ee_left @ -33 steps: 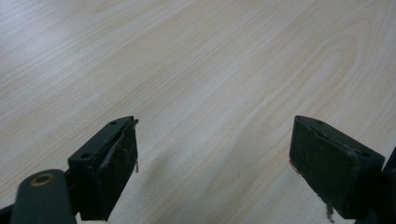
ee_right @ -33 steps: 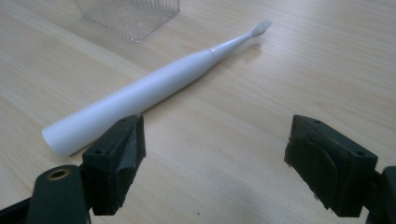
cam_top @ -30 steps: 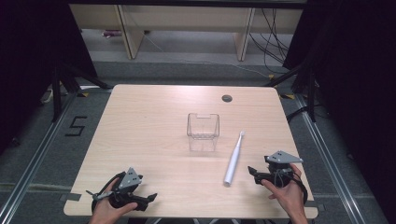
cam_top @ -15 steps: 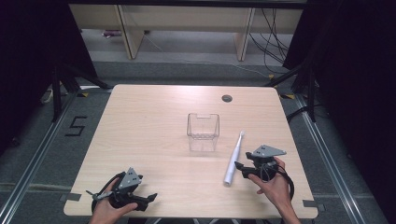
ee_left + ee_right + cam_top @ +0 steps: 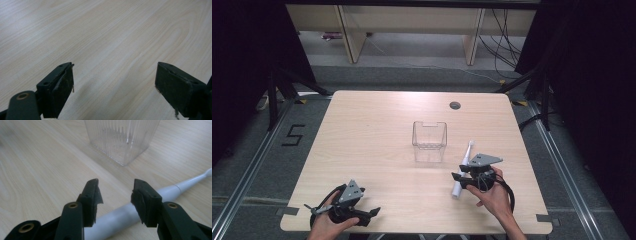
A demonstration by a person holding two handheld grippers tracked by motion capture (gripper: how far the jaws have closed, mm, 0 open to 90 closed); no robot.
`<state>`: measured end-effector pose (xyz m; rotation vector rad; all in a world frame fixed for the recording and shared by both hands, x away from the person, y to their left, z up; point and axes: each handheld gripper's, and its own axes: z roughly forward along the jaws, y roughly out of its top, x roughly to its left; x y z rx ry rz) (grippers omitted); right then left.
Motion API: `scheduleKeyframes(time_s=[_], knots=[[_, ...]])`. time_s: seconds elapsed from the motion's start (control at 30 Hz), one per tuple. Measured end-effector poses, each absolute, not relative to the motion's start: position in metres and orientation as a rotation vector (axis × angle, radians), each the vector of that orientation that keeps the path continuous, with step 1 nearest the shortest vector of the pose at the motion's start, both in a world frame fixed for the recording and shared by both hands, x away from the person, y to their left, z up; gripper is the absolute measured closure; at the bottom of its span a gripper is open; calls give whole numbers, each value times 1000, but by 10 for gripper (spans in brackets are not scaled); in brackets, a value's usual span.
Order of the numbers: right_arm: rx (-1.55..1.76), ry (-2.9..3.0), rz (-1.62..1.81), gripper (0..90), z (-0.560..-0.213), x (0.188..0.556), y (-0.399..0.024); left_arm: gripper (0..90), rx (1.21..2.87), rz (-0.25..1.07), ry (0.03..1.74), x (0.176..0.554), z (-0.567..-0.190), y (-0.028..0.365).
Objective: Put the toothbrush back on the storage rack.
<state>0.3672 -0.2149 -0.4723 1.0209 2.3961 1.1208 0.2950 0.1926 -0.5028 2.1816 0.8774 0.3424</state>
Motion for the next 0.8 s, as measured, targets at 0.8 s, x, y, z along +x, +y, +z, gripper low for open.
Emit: scheduleKeyframes(time_s=[0.8], knots=[[900,2553,1069,885,-484,377,-189,147,2182,349,878,295,-503,192]])
